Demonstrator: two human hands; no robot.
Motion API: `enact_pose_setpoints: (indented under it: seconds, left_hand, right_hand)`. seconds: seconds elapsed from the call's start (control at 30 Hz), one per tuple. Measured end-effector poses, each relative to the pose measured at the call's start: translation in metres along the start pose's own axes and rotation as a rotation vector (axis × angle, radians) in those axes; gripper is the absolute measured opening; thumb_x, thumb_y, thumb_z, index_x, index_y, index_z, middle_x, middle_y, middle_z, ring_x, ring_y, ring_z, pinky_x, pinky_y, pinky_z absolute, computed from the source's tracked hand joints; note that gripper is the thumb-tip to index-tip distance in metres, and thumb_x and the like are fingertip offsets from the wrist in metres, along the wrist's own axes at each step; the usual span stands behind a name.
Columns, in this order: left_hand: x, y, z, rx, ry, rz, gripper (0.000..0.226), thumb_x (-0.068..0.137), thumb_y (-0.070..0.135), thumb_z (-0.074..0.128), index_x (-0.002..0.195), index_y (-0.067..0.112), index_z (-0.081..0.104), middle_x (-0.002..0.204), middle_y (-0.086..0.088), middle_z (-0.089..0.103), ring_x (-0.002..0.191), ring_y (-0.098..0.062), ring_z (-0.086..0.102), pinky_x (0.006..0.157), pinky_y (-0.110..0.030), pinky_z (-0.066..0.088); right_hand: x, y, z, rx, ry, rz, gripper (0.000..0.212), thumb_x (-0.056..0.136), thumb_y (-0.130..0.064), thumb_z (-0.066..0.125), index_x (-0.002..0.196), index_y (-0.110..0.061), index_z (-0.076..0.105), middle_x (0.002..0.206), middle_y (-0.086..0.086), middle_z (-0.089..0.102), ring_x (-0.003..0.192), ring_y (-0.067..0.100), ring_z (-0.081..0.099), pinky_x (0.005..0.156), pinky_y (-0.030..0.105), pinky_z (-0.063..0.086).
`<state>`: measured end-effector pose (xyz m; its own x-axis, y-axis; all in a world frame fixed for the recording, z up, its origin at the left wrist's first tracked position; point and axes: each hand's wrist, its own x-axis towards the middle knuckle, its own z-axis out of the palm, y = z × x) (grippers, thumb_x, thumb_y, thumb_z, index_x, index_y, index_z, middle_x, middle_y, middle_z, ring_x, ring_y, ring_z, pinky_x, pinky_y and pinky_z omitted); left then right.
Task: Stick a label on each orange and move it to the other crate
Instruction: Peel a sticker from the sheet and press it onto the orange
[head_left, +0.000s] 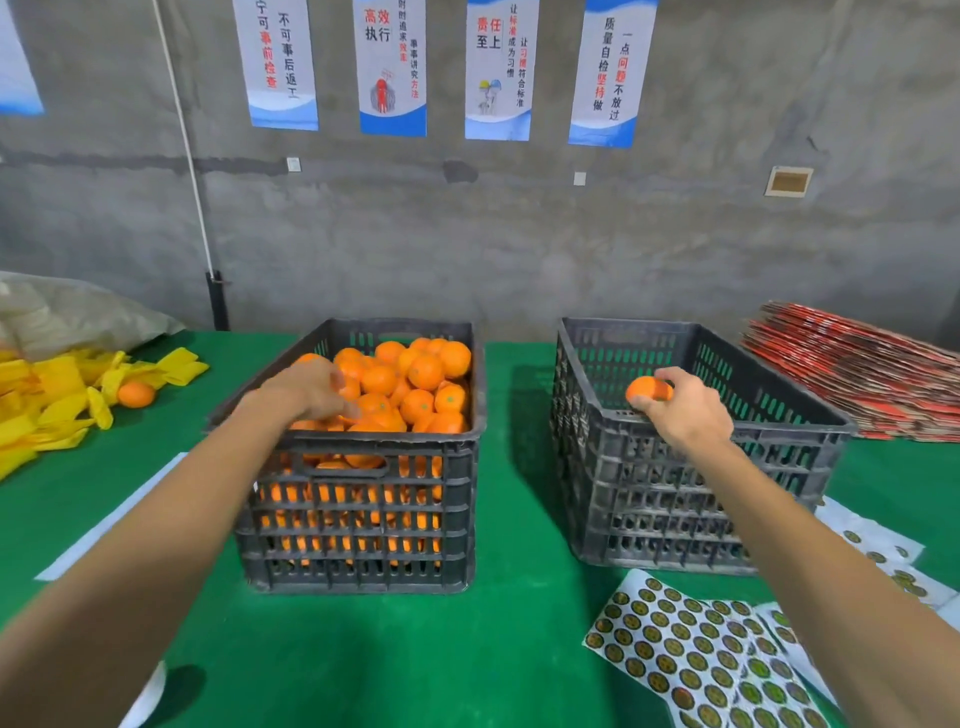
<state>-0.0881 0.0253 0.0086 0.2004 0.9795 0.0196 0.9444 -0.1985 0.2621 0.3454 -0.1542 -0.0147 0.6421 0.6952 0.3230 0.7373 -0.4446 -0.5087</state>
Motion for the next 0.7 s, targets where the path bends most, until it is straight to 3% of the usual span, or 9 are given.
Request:
enact_pose_setpoints:
  seconds: [0.17, 0.23, 0.37, 0.47, 0.53, 0.63, 0.7]
  left_hand:
    - [0.003, -0.01, -0.003, 0.096, -0.149, -0.18, 0.108, 0.066, 0.07, 0.083, 0.15, 0.015, 0.042, 0.154, -0.009, 0.048, 0.132, -0.035, 0.053, 0.106, -0.05, 0.047]
    - [0.003, -0.01, -0.004, 0.105, -0.178, -0.192, 0.1, 0.067, 0.061, 0.085, 0.145, 0.012, 0.046, 0.145, -0.01, 0.054, 0.122, -0.034, 0.058, 0.101, -0.05, 0.051]
    - [0.001, -0.013, 0.001, 0.113, -0.19, -0.16, 0.06, 0.075, 0.035, 0.08, 0.124, 0.006, 0.063, 0.113, -0.008, 0.068, 0.097, -0.028, 0.067, 0.091, -0.046, 0.058]
    - [-0.007, -0.011, 0.004, 0.092, -0.061, -0.135, 0.055, 0.073, 0.042, 0.082, 0.111, 0.008, 0.061, 0.116, -0.011, 0.066, 0.098, -0.03, 0.064, 0.084, -0.041, 0.055]
    - [-0.01, -0.006, 0.005, 0.049, 0.168, -0.095, 0.06, 0.069, 0.052, 0.081, 0.107, 0.01, 0.061, 0.115, -0.017, 0.067, 0.097, -0.036, 0.063, 0.079, -0.04, 0.054]
    - [-0.018, 0.016, 0.003, -0.135, 0.442, -0.057, 0.076, 0.072, 0.066, 0.076, 0.118, 0.007, 0.064, 0.111, -0.021, 0.069, 0.1, -0.043, 0.066, 0.083, -0.048, 0.056]
    - [-0.022, 0.037, -0.001, -0.268, 0.483, -0.006, 0.075, 0.071, 0.067, 0.071, 0.118, 0.008, 0.066, 0.111, -0.023, 0.069, 0.103, -0.045, 0.064, 0.085, -0.05, 0.055]
  right_hand:
    - [0.007, -0.01, -0.003, 0.029, -0.133, 0.095, 0.06, 0.083, -0.057, 0.077, 0.135, -0.031, 0.061, 0.128, 0.006, 0.067, 0.113, 0.032, 0.063, 0.087, 0.039, 0.054]
    - [0.006, -0.008, -0.002, 0.031, -0.131, 0.101, 0.059, 0.085, -0.056, 0.075, 0.136, -0.029, 0.061, 0.129, 0.006, 0.067, 0.114, 0.031, 0.062, 0.086, 0.039, 0.053]
    - [0.0, -0.005, 0.0, 0.045, -0.074, 0.084, 0.05, 0.096, -0.05, 0.066, 0.137, -0.021, 0.062, 0.124, 0.008, 0.07, 0.112, 0.031, 0.064, 0.084, 0.036, 0.049]
    - [-0.011, -0.001, 0.001, 0.127, 0.042, -0.009, 0.04, 0.102, -0.04, 0.058, 0.131, -0.013, 0.066, 0.115, 0.009, 0.074, 0.107, 0.032, 0.066, 0.087, 0.038, 0.052]
    - [-0.022, 0.004, 0.003, 0.176, 0.217, -0.164, 0.029, 0.103, -0.03, 0.054, 0.115, -0.01, 0.071, 0.104, 0.009, 0.074, 0.097, 0.03, 0.066, 0.083, 0.038, 0.052]
    - [-0.036, 0.017, 0.007, -0.085, 0.486, -0.496, 0.02, 0.1, -0.022, 0.054, 0.088, -0.013, 0.068, 0.078, -0.002, 0.054, 0.074, 0.019, 0.047, 0.07, 0.035, 0.036]
    - [-0.047, 0.025, 0.013, -0.242, 0.48, -0.661, 0.019, 0.097, -0.024, 0.055, 0.082, -0.018, 0.064, 0.073, -0.008, 0.043, 0.068, 0.015, 0.037, 0.066, 0.033, 0.029]
